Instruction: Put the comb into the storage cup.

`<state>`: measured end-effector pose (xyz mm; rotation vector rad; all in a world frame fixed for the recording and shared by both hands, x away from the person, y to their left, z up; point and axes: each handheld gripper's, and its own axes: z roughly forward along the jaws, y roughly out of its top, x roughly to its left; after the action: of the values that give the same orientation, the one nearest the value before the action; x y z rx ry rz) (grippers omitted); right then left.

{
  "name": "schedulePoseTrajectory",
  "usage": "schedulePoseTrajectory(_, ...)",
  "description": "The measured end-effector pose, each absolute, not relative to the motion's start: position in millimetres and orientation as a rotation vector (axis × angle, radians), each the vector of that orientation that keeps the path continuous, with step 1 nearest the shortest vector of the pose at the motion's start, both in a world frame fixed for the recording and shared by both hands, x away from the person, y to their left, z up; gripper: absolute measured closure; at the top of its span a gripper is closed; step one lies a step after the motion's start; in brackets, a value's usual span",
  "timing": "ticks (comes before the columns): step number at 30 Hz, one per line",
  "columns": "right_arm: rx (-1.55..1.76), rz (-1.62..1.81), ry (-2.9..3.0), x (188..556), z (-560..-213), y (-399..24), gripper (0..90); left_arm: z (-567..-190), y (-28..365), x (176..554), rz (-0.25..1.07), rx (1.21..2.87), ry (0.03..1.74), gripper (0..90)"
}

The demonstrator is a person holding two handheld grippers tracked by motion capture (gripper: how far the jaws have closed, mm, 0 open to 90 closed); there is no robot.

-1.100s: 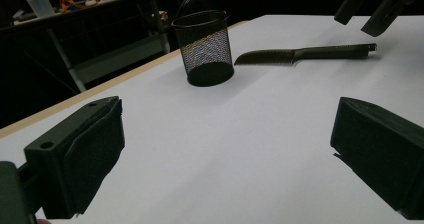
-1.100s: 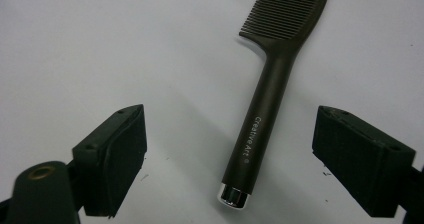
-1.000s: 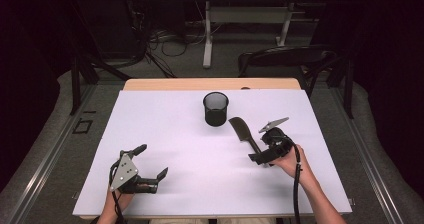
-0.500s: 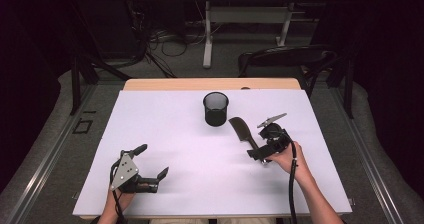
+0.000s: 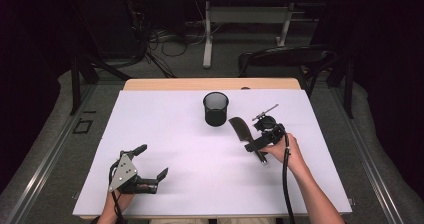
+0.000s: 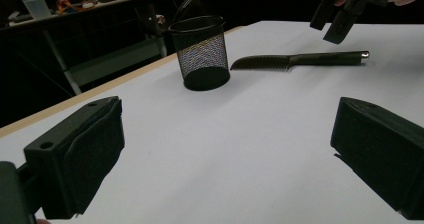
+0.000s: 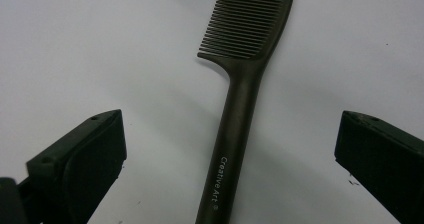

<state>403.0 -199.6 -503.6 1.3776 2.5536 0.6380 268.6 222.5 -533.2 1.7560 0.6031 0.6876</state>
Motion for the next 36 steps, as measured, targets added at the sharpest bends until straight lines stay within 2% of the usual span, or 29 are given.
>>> schedulePoseTrajectory(3,1.394,0.546,2.606,408.0,-499.4,-198.2,8.1,-532.9,223.4,269.1,0.661,1.735,0.611,0.7)
schedulePoseTrajectory(4,1.398,0.630,2.573,409.2,-503.5,-197.6,10.3,-532.9,223.6,269.2,0.659,1.729,0.613,0.7)
schedulePoseTrajectory(18,1.416,0.544,2.585,422.5,-509.2,-189.4,45.2,-532.8,223.6,269.4,0.663,1.736,0.609,0.7)
schedulePoseTrajectory(25,1.392,0.444,2.578,426.3,-514.1,-180.7,53.4,-532.8,223.6,269.4,0.661,1.734,0.608,0.7)
schedulePoseTrajectory(36,1.453,0.403,2.532,430.5,-525.1,-175.5,59.1,-532.7,223.9,269.4,0.661,1.733,0.605,0.7)
